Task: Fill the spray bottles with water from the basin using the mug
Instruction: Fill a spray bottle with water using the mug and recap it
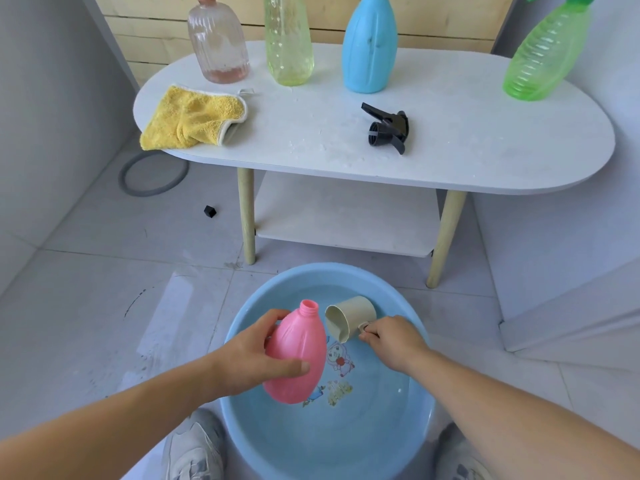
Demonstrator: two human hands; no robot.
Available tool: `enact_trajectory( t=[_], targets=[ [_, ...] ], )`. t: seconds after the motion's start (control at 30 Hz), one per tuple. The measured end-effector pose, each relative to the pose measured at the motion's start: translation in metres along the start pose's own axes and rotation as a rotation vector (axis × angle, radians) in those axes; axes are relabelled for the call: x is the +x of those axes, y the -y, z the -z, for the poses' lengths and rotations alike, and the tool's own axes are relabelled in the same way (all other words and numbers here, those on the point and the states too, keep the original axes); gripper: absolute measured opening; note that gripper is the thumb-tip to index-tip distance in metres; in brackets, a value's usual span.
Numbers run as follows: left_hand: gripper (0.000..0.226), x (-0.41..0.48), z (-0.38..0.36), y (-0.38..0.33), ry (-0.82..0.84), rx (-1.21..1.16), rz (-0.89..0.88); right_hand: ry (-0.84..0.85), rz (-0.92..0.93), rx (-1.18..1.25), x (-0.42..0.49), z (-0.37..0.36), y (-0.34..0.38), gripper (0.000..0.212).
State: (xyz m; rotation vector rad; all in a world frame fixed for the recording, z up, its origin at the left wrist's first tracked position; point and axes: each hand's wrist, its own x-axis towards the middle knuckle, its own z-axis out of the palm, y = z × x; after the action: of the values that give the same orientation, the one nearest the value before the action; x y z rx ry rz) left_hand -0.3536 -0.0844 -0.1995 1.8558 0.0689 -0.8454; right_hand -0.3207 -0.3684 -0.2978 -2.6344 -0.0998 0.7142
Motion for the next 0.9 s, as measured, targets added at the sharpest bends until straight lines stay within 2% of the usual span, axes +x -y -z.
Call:
enact_trajectory(
  t=[0.17,0.4,0.53,0.67,0.8,0.9],
  targets=[
    [0.088,0.003,0.004,0.002,-0.011,-0.004,-0.004,0.034,-0.016,-0.02,0.0,-0.002,0.002,0.045],
    [0.084,0.001,0.004,-0.002,-0.021,0.009,-0.014,0.043,-0.104,0.077,-0.003,0.002,0.011,0.049],
    [0.078,-0.001,0.004,-0.011,-0.036,0.016,-0.047,0.029,-0.183,0.246,-0.003,0.012,0.016,0.046],
    [0.086,-0.005,0.008,-0.021,-0.062,0.041,-0.098,0.005,-0.176,0.428,-0.009,0.032,0.025,0.038],
    [0.067,-0.012,0.012,-0.038,-0.074,0.085,-0.123,-0.028,-0.15,0.627,-0.021,0.06,0.039,0.033],
    [0.067,-0.018,0.018,-0.048,-0.09,0.112,-0.145,-0.077,-0.101,0.744,-0.034,0.088,0.052,0.026]
  ],
)
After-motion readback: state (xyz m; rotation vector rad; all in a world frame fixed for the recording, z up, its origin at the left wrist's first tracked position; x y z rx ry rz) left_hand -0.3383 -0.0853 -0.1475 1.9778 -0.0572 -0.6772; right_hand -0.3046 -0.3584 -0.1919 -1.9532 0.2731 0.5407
